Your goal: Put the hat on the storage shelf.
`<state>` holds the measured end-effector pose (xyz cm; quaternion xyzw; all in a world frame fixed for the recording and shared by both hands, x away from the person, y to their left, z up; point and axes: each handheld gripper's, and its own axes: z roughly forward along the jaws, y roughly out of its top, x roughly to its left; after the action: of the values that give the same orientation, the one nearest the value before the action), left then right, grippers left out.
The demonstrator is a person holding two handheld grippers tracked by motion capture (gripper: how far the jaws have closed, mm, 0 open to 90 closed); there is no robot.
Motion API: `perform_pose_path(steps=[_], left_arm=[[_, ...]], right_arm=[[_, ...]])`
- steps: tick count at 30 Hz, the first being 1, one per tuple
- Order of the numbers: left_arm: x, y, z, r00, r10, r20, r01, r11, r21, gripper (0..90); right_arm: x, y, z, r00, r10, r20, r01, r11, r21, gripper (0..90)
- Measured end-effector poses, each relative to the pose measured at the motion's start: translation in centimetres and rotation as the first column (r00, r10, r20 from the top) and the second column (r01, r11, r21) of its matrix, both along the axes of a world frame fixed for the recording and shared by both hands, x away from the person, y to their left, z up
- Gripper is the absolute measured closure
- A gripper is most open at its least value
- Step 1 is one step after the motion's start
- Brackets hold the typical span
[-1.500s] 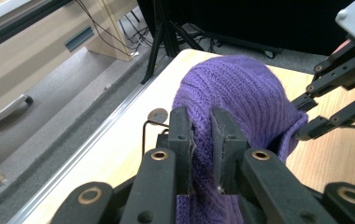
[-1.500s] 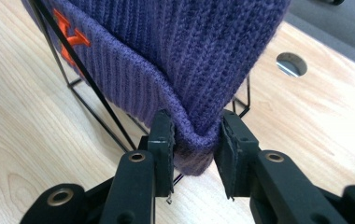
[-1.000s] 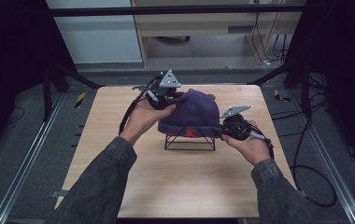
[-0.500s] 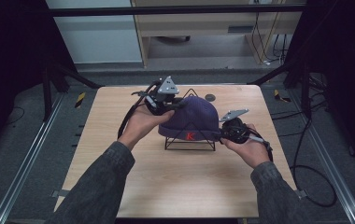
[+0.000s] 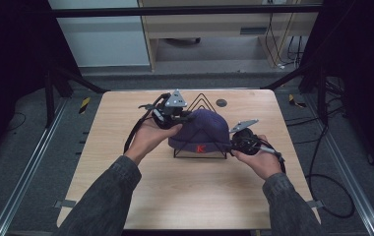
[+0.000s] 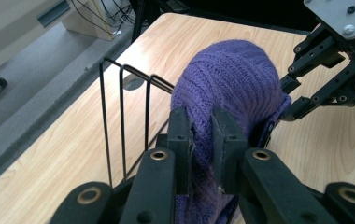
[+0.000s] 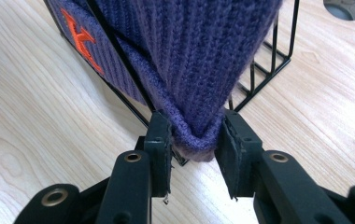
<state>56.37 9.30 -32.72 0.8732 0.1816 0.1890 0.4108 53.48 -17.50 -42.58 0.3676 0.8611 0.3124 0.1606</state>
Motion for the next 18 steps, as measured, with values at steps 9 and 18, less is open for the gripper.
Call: perform_pose_path(steps=[9, 18], left_arm=[[-0.27, 0.23, -0.58, 1.0, 0.004, -0.004, -0.004, 0.9999, -0.01, 79.0], [-0.29, 0.43, -1.1, 0.9999, 0.005, -0.015, -0.005, 1.0, -0.005, 78.9]], right_arm=[[-0.01, 0.24, -0.11, 1.0, -0.004, 0.001, 0.004, 1.0, -0.014, 66.9], [0.04, 0.27, -0.45, 0.9999, -0.004, -0.01, 0.003, 1.0, -0.015, 65.9]])
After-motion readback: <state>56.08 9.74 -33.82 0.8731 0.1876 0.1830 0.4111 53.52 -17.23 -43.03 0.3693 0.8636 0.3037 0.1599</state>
